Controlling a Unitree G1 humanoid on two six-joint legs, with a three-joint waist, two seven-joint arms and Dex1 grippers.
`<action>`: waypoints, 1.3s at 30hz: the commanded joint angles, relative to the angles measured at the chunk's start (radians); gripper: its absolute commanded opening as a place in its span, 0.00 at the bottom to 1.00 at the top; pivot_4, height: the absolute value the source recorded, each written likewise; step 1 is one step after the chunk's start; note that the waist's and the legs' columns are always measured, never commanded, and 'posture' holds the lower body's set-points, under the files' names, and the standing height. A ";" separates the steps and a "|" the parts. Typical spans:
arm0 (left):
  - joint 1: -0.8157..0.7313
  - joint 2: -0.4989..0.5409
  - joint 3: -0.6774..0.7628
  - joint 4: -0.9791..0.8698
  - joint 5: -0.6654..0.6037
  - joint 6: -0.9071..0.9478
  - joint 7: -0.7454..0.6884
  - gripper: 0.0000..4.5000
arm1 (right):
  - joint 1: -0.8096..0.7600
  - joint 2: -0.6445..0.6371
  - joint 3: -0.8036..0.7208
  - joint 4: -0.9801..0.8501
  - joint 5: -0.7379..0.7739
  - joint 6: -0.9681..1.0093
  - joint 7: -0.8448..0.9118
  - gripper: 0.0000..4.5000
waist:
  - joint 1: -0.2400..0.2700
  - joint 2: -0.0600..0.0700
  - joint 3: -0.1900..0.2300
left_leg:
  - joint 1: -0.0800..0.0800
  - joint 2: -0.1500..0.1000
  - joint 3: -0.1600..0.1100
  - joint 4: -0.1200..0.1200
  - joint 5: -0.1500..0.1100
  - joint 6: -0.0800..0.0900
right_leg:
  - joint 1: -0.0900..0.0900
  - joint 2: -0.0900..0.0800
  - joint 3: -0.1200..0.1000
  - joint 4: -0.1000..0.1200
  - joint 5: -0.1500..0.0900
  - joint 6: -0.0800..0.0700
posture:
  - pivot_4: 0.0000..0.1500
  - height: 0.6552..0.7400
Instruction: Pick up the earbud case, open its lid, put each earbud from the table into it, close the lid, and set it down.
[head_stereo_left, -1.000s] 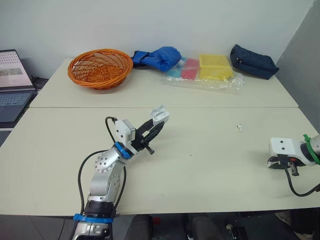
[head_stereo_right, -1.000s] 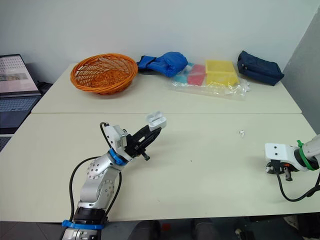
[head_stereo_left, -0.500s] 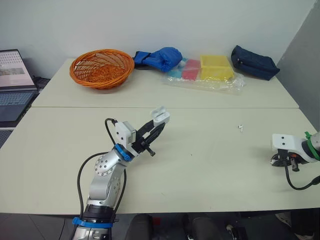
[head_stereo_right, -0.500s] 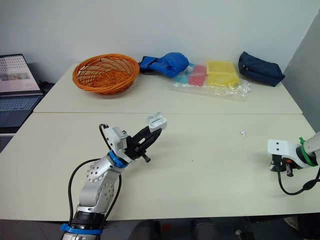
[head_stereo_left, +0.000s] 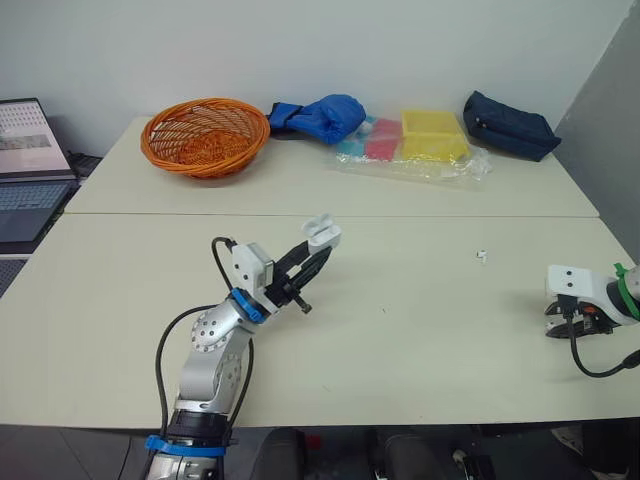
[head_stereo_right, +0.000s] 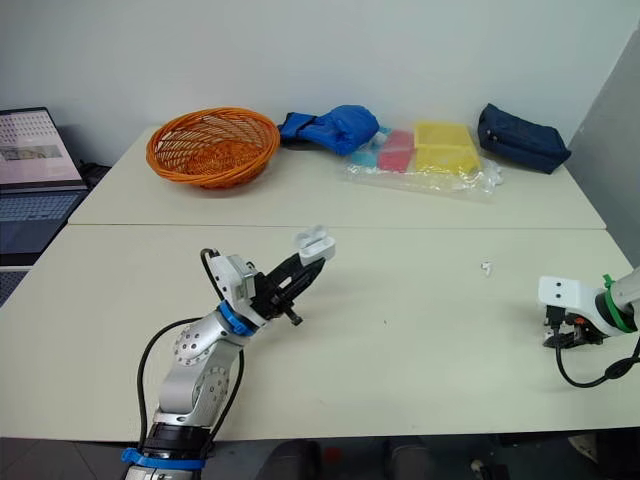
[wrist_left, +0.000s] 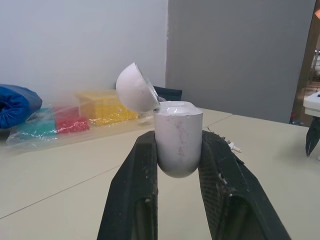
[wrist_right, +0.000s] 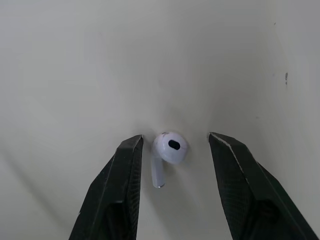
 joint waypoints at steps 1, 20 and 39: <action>-0.013 -0.002 -0.007 -0.061 -0.011 -0.002 0.011 0.17 | -0.004 -0.018 -0.008 0.006 -0.005 0.036 0.031 0.47 | 0.000 0.000 0.000 | 0.000 0.000 0.000 0.000 0.000 0.000 | 0.000 0.000 0.000 0.000 0.000 0.000 | 1.00 1.00; -0.001 -0.003 -0.009 -0.078 -0.012 0.007 0.016 0.17 | -0.005 -0.002 -0.012 -0.045 0.008 0.160 0.043 0.47 | 0.000 0.000 0.000 | 0.001 0.000 -0.001 0.000 0.000 0.000 | 0.001 0.000 0.000 0.001 0.000 0.000 | 1.00 1.00; -0.003 -0.008 -0.015 -0.076 -0.013 0.006 0.021 0.17 | -0.008 0.008 -0.008 -0.062 -0.008 0.198 0.009 0.47 | -0.002 0.000 0.000 | 0.002 0.000 -0.001 0.000 0.000 0.000 | 0.001 0.000 0.001 0.001 0.000 0.000 | 1.00 1.00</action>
